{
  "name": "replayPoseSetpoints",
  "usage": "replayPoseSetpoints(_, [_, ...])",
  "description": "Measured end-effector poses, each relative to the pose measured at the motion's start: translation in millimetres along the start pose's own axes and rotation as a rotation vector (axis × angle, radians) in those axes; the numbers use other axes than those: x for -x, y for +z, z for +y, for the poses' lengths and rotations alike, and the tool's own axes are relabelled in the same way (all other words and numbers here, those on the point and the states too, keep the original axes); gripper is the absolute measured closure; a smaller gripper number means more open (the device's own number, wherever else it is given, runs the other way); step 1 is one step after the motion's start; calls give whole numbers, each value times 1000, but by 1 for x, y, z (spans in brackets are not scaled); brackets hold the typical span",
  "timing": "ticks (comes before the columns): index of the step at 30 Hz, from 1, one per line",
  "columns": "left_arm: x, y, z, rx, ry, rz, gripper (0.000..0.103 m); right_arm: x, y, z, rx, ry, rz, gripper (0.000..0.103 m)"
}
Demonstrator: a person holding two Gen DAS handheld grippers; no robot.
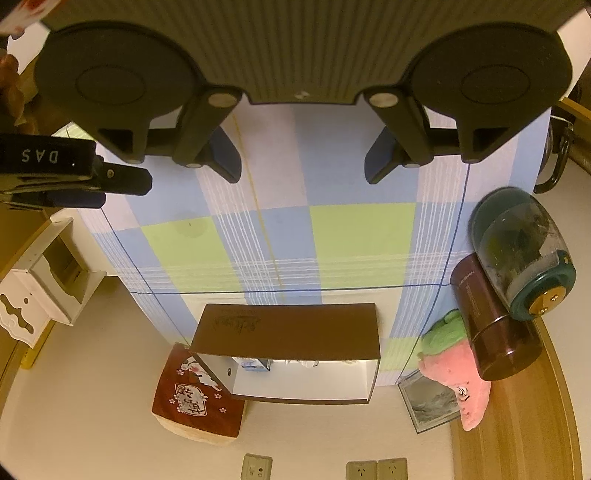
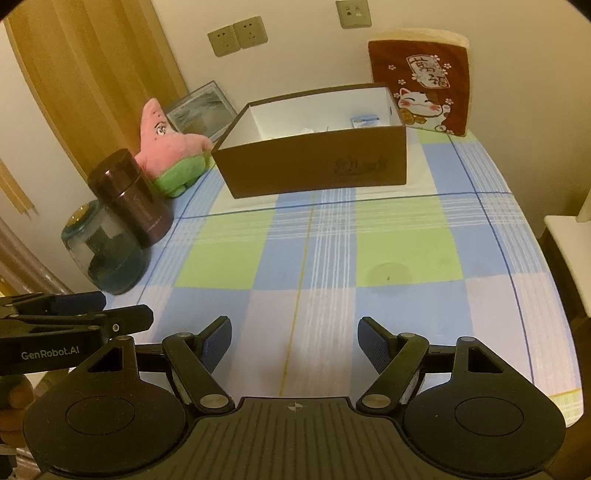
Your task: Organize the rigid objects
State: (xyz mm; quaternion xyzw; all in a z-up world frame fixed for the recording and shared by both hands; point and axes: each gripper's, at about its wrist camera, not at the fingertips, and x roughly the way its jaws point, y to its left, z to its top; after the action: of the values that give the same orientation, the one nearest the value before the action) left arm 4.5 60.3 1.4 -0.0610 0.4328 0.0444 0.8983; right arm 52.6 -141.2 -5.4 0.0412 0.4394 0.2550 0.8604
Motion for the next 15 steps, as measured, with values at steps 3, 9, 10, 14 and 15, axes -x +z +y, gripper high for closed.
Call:
replayPoseSetpoints(3, [0, -2, -5, 0, 0, 2, 31, 1, -1, -2, 0, 0, 2, 28])
replayPoseSetpoints(9, [0, -2, -8, -1, 3, 1, 31, 0, -1, -4, 8, 3, 14, 28])
replayPoseSetpoints(10, [-1, -2, -8, -1, 4, 1, 31, 0, -1, -5, 8, 3, 16, 28])
replayPoseSetpoints(14, [-1, -1, -7, 2, 5, 1, 31, -1, -1, -4, 11, 5, 20, 28])
replayPoseSetpoints(15, [-1, -1, -7, 1, 5, 1, 31, -2, 0, -4, 12, 6, 21, 28])
